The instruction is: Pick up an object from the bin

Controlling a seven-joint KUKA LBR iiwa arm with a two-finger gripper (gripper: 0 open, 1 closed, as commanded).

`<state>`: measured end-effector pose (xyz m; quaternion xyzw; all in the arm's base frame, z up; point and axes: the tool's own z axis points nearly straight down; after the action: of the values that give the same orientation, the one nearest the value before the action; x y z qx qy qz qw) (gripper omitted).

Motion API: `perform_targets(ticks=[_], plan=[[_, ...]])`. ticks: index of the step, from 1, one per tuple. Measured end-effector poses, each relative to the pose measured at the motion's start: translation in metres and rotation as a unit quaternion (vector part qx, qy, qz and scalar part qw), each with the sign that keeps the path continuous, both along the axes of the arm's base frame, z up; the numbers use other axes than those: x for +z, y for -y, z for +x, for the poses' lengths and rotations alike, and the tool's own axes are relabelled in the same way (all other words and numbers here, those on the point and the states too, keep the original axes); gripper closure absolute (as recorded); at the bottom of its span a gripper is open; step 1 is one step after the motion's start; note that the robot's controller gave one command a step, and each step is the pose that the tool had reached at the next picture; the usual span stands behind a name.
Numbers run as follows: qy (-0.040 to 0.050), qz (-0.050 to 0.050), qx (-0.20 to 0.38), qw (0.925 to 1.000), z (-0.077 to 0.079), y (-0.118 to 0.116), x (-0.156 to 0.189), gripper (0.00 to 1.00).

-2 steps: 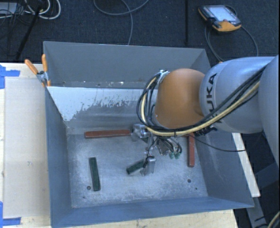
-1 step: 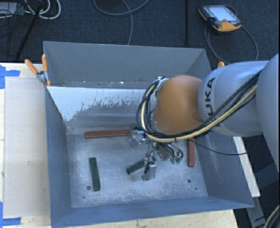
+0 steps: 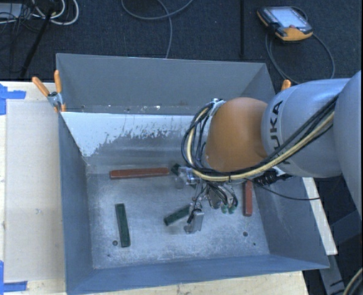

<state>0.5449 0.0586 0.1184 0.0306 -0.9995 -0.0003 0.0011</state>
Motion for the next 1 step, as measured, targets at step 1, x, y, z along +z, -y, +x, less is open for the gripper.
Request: perform_targets(ticks=[1], plan=[[0.0005, 0.0, 0.068, 0.9977, -0.0022, -0.0021, -0.0323, 0.0]])
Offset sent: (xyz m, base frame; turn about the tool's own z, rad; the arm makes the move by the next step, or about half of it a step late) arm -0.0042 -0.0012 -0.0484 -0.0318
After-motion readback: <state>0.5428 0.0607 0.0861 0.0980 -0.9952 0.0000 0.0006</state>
